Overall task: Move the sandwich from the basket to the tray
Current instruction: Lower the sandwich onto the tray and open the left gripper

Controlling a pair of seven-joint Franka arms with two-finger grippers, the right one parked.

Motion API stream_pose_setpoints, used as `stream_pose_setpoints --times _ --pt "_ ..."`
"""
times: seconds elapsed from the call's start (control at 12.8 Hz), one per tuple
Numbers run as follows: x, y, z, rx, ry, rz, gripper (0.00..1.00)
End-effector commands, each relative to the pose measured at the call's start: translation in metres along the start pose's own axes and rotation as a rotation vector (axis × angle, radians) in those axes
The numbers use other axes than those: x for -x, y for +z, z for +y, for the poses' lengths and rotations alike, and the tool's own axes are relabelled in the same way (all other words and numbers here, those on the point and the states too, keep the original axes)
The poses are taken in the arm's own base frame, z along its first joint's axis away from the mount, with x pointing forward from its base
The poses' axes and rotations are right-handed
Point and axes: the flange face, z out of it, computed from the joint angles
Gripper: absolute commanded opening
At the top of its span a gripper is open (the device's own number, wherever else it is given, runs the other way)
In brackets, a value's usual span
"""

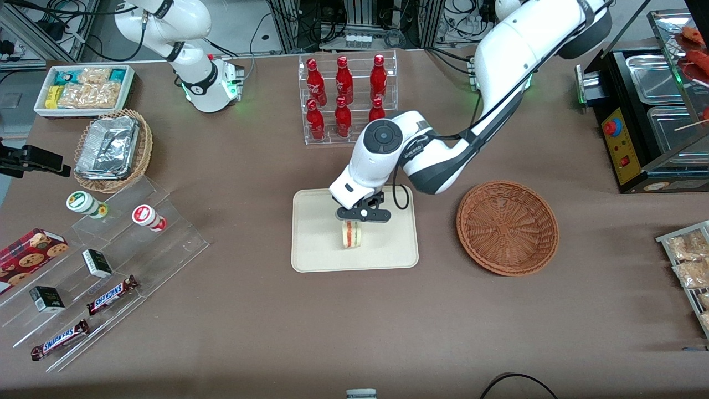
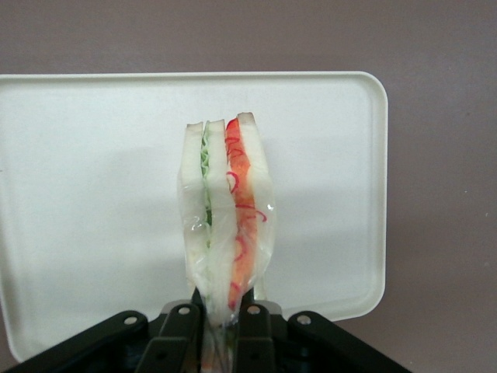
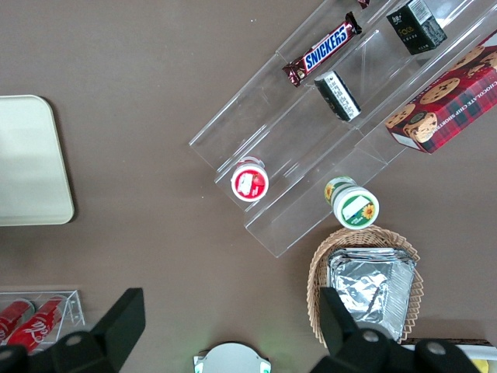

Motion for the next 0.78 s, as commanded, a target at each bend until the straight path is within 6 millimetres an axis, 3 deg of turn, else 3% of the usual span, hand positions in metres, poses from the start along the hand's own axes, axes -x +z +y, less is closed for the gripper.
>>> stream_pose_setpoints --times 0.0,0.23,0.7 --pt "0.0 0.025 0.006 -0.042 -0.046 0.03 0.0" --pt "0.007 0.055 0.008 -0.079 -0.079 0.053 0.0" --pt "0.015 0.07 0.012 -0.063 -0.058 0.055 0.0"
